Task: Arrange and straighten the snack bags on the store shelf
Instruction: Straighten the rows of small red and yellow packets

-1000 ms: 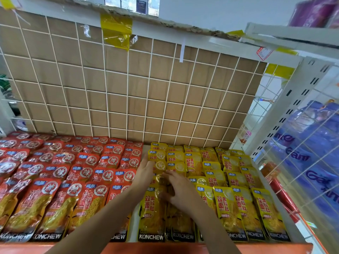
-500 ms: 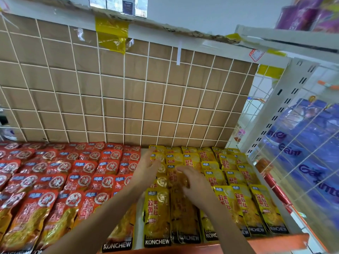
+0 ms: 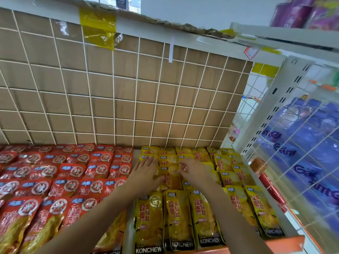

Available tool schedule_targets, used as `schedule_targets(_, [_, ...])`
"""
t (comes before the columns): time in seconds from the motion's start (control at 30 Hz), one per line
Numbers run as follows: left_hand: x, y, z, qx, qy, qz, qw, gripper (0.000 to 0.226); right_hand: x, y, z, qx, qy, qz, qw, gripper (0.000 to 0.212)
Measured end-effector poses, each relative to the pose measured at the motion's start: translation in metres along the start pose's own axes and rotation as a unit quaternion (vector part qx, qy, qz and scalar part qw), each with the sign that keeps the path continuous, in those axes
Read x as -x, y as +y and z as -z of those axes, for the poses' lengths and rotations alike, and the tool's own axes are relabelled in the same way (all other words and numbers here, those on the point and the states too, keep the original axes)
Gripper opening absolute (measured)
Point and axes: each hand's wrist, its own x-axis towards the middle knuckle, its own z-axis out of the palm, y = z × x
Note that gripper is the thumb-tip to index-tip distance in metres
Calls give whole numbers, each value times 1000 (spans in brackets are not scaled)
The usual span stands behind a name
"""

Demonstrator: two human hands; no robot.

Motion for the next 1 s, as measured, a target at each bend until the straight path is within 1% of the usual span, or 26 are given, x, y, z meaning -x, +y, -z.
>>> schedule_targets(0.1, [-1,2,-7,-13,-1,17,1000,74,-12,3,-2,-8,-22,9,1000,31])
schedule_targets(0.13, [-1,3,-9,-22,-2,21,1000,79,-16,4,-2,-19,-25,11,999,30])
schedule_targets(0.17, [-1,4,-11,-26,3,23,999,92,-19,4,-2,-32,-27,12,999,28])
schedule_targets(0.23, [0,4,-15,-32,6,26,999,129,-25,6,-3,-50,-27,15,998,25])
schedule_targets(0.27, [0,4,-17,-39,8,30,999,136,-28,7,-3,-56,-28,16,998,23])
schedule_targets(0.4, [-1,5,-23,-59,24,41,997,131,-37,11,-9,-66,-31,20,997,16])
schedule_targets(0.53, [-2,4,-26,-69,31,44,996,124,-42,14,-11,-79,-25,15,996,15])
schedule_targets(0.83, [-1,4,-26,-60,39,48,996,125,-44,12,-12,-63,-8,13,998,12])
schedule_targets(0.93, [-2,3,-26,-53,42,45,997,125,-41,12,-13,-74,12,22,997,10])
schedule_targets(1.0, [1,6,-22,-33,52,44,997,121,-36,14,-13,-79,49,40,995,11])
